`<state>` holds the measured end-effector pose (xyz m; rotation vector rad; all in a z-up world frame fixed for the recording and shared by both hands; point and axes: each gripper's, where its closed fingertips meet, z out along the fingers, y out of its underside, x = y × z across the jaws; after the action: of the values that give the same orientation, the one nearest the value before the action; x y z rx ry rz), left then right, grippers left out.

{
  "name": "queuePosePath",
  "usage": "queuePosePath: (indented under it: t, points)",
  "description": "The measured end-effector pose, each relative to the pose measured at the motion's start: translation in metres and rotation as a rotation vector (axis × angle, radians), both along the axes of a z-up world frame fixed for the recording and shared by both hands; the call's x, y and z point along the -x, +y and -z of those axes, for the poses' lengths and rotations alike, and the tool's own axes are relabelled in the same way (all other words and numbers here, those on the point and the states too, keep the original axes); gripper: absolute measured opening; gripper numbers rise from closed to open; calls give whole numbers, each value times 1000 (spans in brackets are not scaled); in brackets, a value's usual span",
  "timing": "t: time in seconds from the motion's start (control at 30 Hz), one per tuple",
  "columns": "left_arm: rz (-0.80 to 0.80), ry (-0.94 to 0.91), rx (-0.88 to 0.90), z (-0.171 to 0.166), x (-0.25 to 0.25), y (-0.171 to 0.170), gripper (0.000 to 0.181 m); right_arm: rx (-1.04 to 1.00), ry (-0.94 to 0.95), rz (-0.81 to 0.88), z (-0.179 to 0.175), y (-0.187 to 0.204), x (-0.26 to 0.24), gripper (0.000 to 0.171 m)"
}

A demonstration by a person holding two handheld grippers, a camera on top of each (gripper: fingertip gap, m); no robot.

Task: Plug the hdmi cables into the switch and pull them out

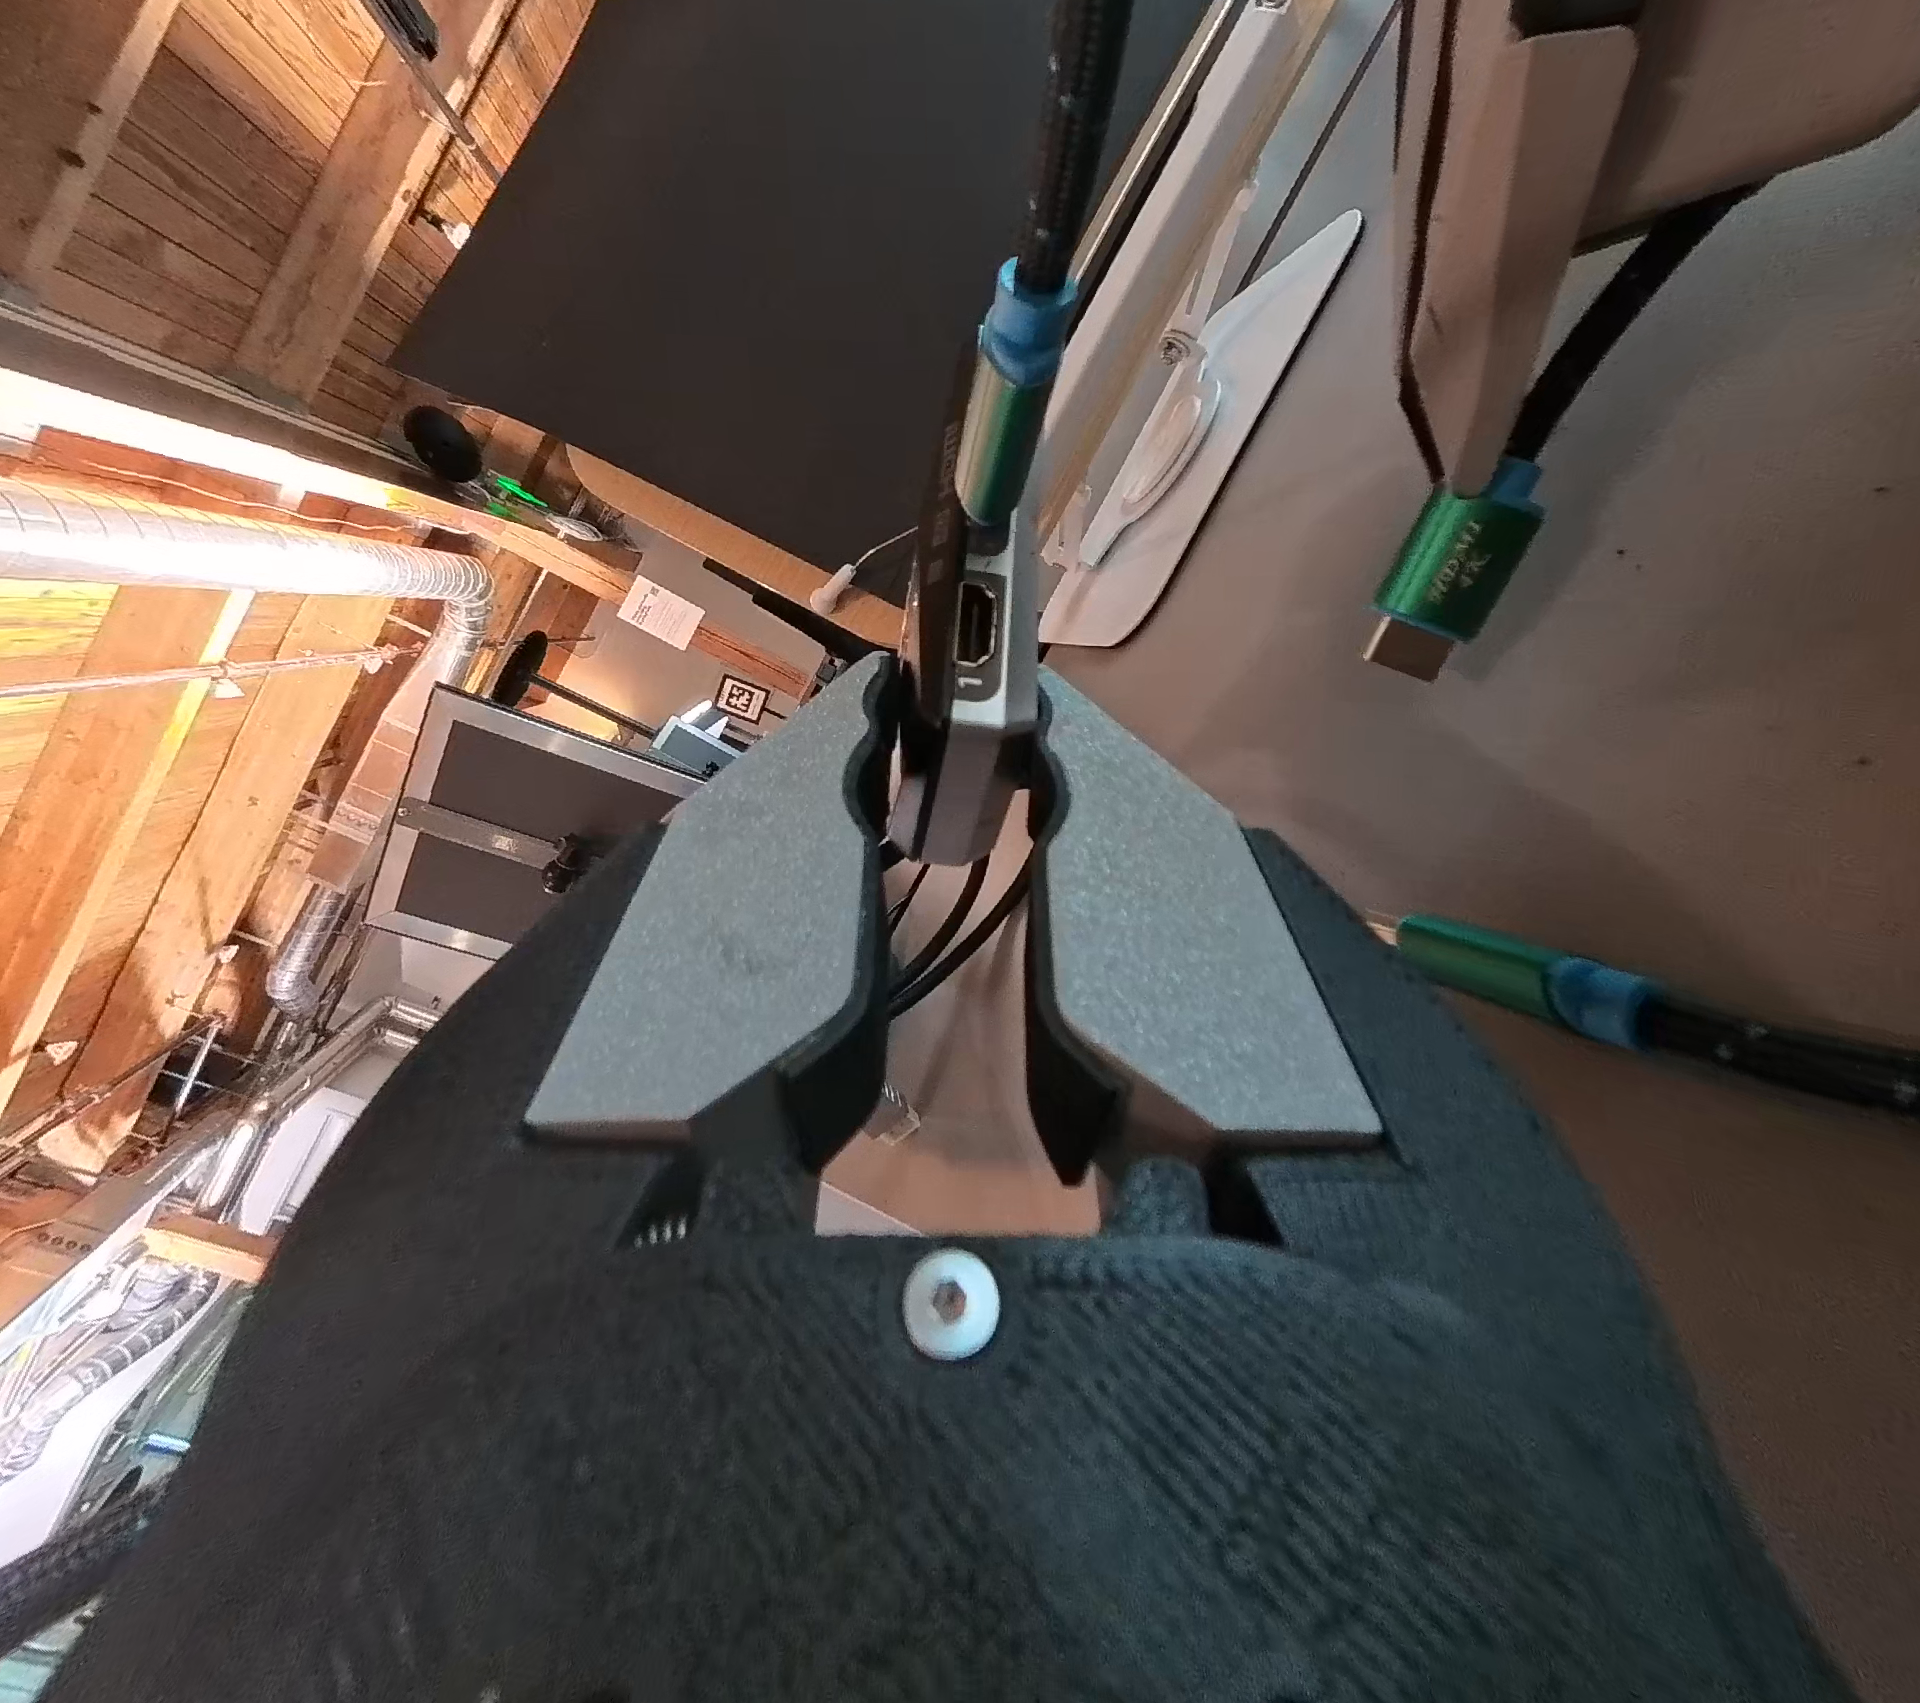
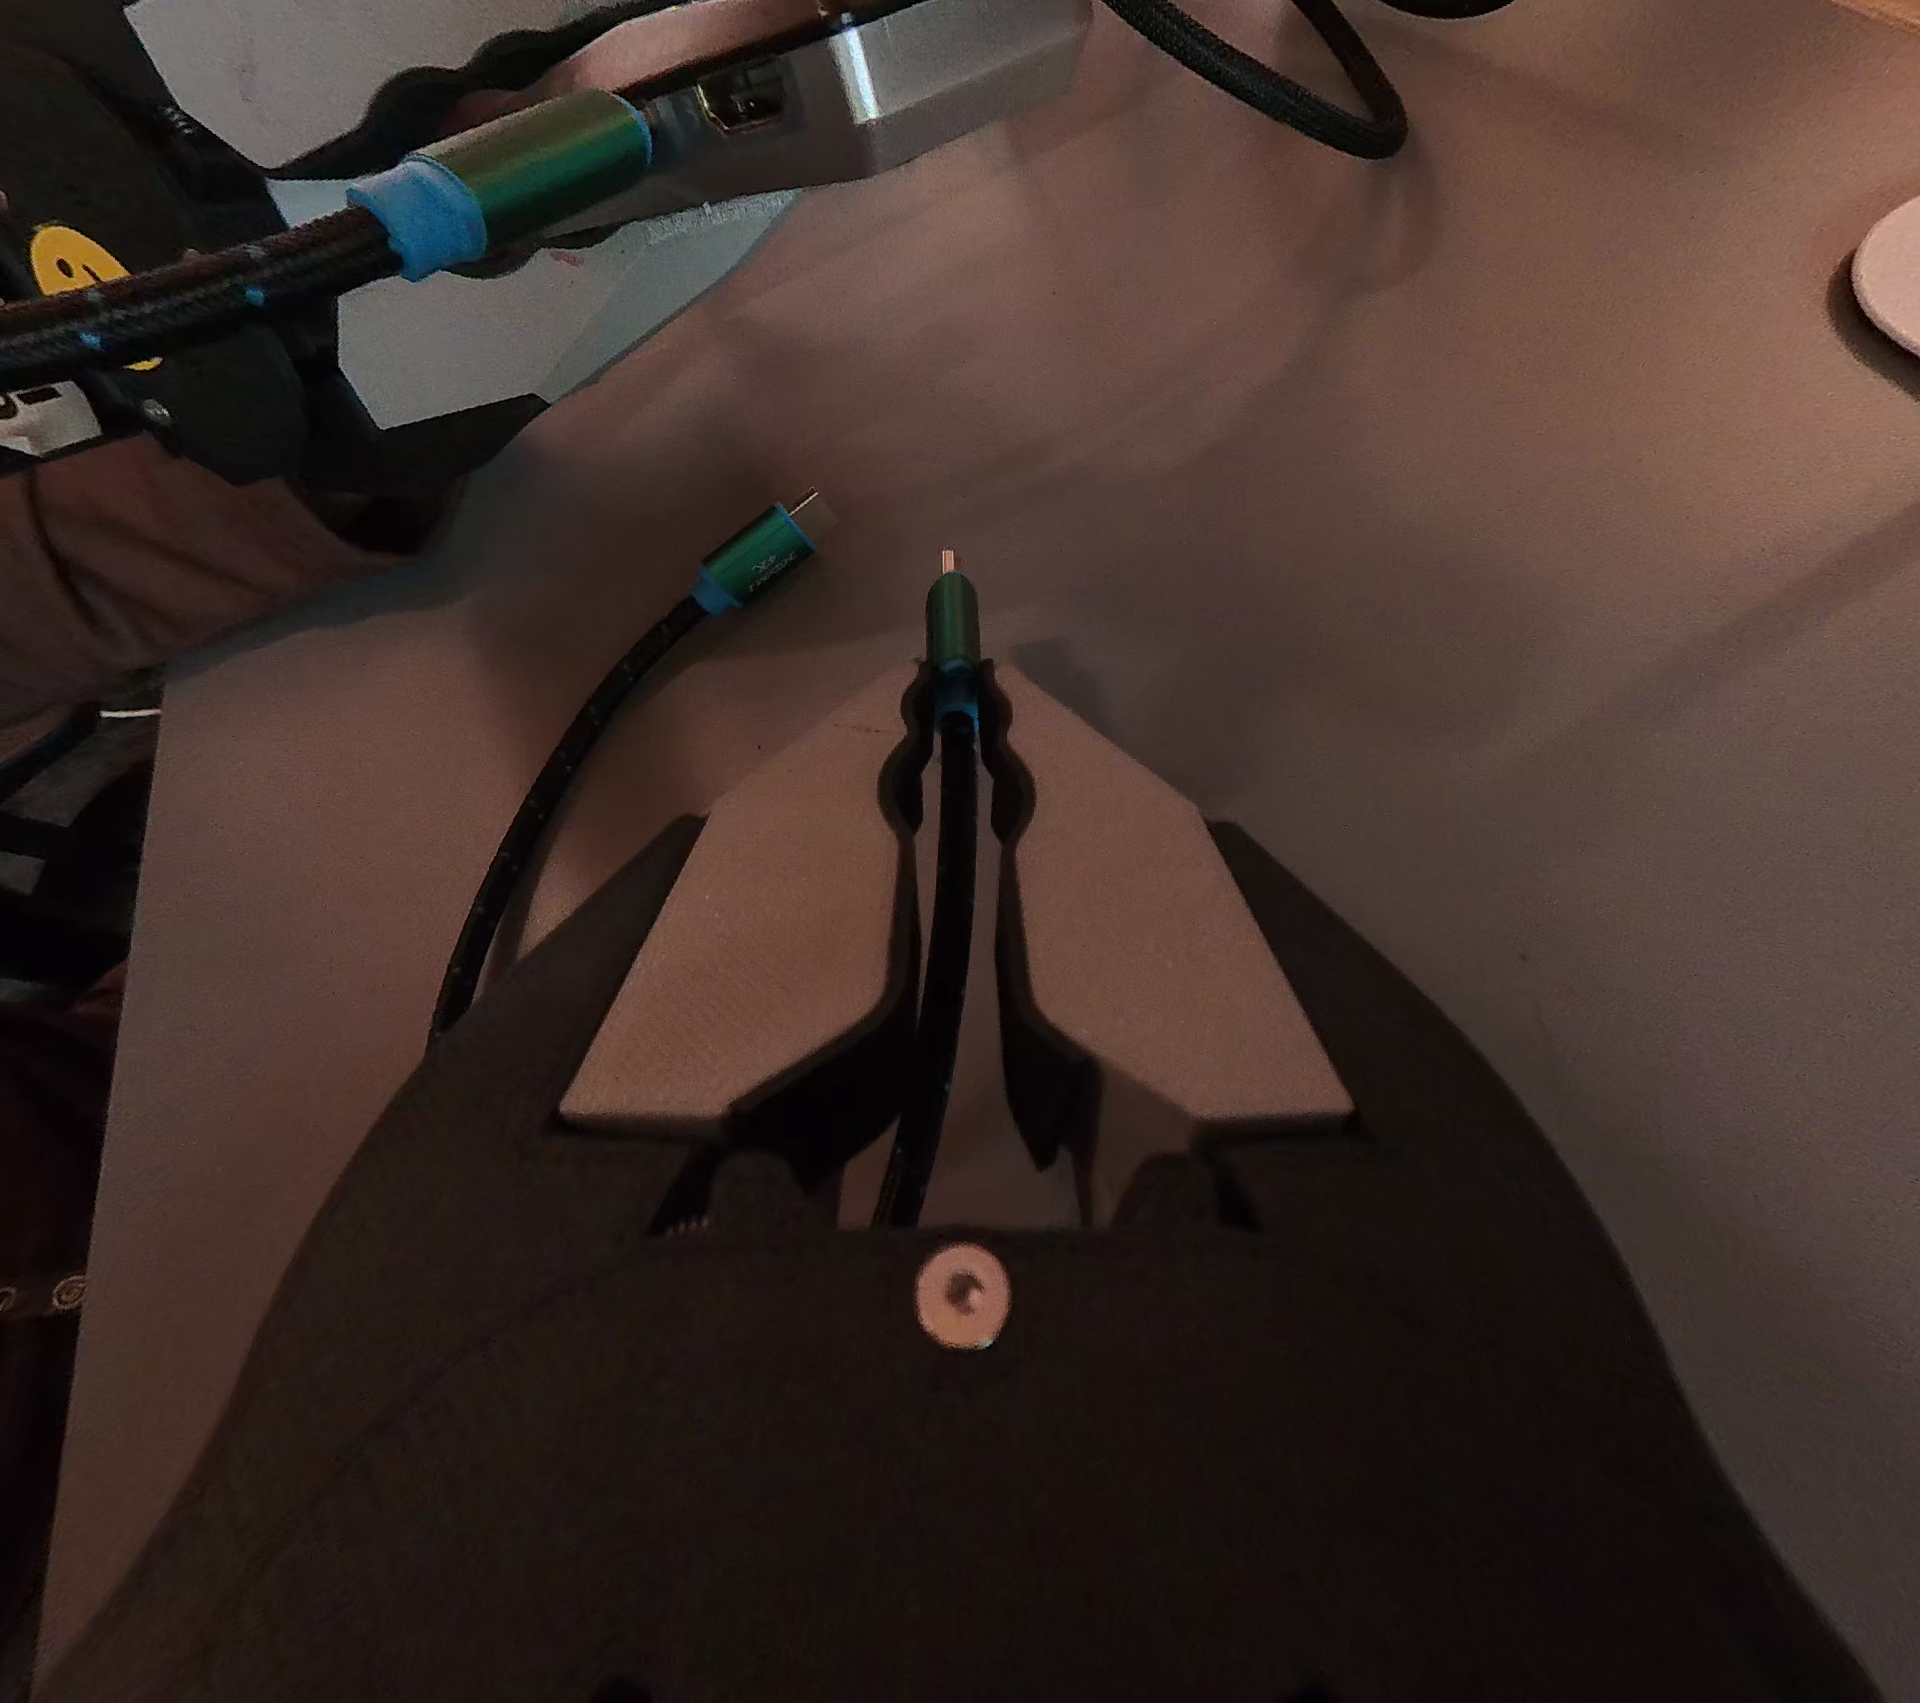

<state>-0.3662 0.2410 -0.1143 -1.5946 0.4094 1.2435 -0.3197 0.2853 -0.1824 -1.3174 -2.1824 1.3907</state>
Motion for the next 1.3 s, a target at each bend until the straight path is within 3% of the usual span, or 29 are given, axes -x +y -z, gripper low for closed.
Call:
queuePosePath:
  t: [1.07, 1.3]
  points:
    - [-12, -9, -11, -1, 4, -3, 20, -3, 11, 17, -1, 5, 2, 4]
    - [-12, -9, -11, -1, 4, -4, 20, 48, 57, 48, -15, 11, 3, 4]
